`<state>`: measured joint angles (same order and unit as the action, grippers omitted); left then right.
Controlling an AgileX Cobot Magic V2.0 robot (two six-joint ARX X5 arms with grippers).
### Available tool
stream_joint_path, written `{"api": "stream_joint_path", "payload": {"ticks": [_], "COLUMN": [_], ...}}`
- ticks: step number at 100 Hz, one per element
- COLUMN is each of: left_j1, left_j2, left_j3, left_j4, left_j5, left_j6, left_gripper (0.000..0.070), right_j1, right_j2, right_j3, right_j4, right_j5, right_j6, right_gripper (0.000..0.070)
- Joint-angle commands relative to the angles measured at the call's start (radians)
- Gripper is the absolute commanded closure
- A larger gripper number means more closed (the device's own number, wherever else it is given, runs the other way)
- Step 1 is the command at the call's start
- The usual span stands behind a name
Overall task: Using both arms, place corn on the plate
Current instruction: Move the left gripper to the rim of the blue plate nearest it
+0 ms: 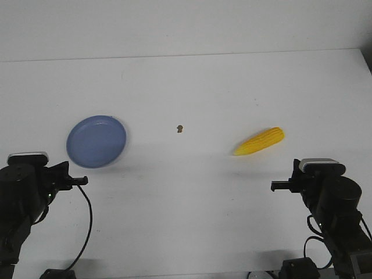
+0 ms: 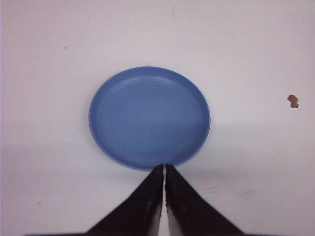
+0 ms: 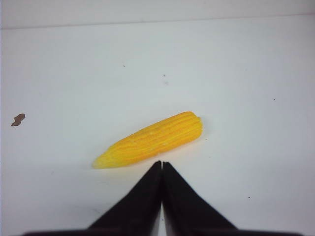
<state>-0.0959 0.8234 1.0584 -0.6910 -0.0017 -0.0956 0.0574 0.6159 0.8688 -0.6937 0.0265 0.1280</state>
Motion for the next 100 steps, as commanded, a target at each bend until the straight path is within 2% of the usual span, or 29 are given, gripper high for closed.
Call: {"api": "stream_joint_path", "payload": {"ticks": [1, 14, 21, 24, 27, 37, 42, 75, 84, 100], "left_j1": [0.000, 0.000, 0.000, 0.000, 0.000, 0.000, 0.000, 0.010, 0.050, 0.146], "left_j2": [-0.002, -0.007, -0.007, -0.007, -0.007, -0.007, -0.007, 0.023, 0.082, 0.237], "left_j3": [0.021, 0.021, 0.021, 0.021, 0.021, 0.021, 0.021, 0.023, 0.032, 0.046], "left_j4": [0.013, 0.019, 0.019, 0.019, 0.019, 0.019, 0.019, 0.070, 0.109, 0.163], "left_j5": [-0.002, -0.002, -0.002, -0.002, -0.002, -0.002, -0.002, -0.007, -0.036, -0.024], "left_j6": [0.005, 0.004, 0.004, 0.004, 0.003, -0.011, -0.024, -0.037, -0.048, -0.087], "left_gripper": [0.0688, 0.0682, 0.0668, 0.0629, 0.0561, 0.0254, 0.0171, 0.0161, 0.0161, 0.0161], "right_j1": [0.000, 0.000, 0.000, 0.000, 0.000, 0.000, 0.000, 0.000, 0.000, 0.000], "right_j2": [0.000, 0.000, 0.001, 0.001, 0.000, 0.000, 0.000, 0.000, 0.000, 0.000], "right_j3": [0.019, 0.019, 0.019, 0.019, 0.019, 0.019, 0.019, 0.019, 0.019, 0.019], "right_j4": [0.007, 0.008, 0.005, 0.003, 0.003, 0.003, 0.003, 0.006, 0.006, 0.005], "right_j5": [-0.001, 0.000, 0.000, 0.000, 0.000, 0.000, 0.000, 0.000, 0.000, 0.000], "right_j6": [0.003, 0.002, 0.002, 0.002, 0.001, 0.002, 0.002, 0.002, 0.002, 0.002], "right_gripper": [0.0697, 0.0692, 0.0644, 0.0581, 0.0493, 0.0117, 0.0032, 0.0027, 0.0027, 0.0027]}}
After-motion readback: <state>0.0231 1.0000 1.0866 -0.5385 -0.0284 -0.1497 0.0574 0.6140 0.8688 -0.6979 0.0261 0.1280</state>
